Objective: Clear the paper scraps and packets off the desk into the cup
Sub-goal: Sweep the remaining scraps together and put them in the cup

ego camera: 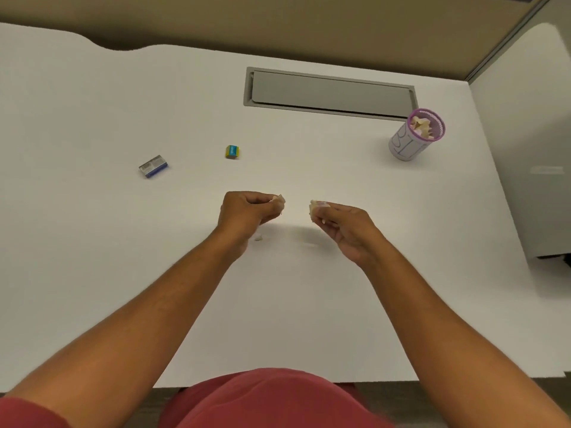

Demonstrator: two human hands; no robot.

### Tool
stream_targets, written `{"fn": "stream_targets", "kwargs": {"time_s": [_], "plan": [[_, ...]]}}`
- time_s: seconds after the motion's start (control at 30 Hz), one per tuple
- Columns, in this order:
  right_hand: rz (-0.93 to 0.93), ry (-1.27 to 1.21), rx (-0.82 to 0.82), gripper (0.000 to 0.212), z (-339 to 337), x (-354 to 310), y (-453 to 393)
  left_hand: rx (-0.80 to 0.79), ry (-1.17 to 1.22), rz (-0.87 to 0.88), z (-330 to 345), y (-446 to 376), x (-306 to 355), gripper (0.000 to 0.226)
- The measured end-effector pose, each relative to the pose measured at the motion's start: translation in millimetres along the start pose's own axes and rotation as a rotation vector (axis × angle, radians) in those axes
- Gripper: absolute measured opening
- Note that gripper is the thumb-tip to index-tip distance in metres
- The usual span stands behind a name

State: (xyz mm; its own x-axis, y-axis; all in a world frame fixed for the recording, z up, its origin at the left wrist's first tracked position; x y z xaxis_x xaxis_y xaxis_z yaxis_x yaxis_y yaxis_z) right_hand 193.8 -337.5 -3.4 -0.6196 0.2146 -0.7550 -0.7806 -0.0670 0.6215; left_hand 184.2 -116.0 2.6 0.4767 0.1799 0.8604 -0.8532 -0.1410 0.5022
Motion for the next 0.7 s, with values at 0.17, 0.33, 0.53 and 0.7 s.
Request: {"fn": "stream_targets", "kwargs": {"time_s": [0.17, 0.33, 0.53, 0.7], "plan": [[0.0, -0.174, 0.034, 0.019, -59.9, -54.5, -4.1, -0.107, 0.119, -0.013, 90.4, -11.5, 27.4, 0.022], [-0.06, -0.242, 0.08, 0.018, -122.0, -120.7, -17.9, -0.187, 0.122, -0.011, 182.9, -35.2, 55.7, 0.027], [-0.195, -0.184, 0.126, 0.039, -178.7, -198.8, -48.8, -0.225, 0.02, 0.041, 282.8, -74.5, 97.4, 0.021], [-0.24, 0.074, 0.296, 0.028, -214.1, -240.2, -78.0, -0.123, -0.35, 0.195, 338.1, -123.7, 128.3, 0.023]]}}
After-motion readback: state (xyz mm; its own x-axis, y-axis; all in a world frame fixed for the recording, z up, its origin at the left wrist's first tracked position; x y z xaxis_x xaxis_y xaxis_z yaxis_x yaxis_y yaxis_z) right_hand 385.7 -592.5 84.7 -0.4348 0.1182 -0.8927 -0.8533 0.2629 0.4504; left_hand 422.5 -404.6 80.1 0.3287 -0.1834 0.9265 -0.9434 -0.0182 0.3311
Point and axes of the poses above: each hand's wrist, its own y-axis away from the middle knuckle, its own z-axis out of the palm, x = y × z, the point moved 10 cm from there along -y, towards the middle knuckle, and after that the axes turned 1 degree about y, right-handed, at the moved point
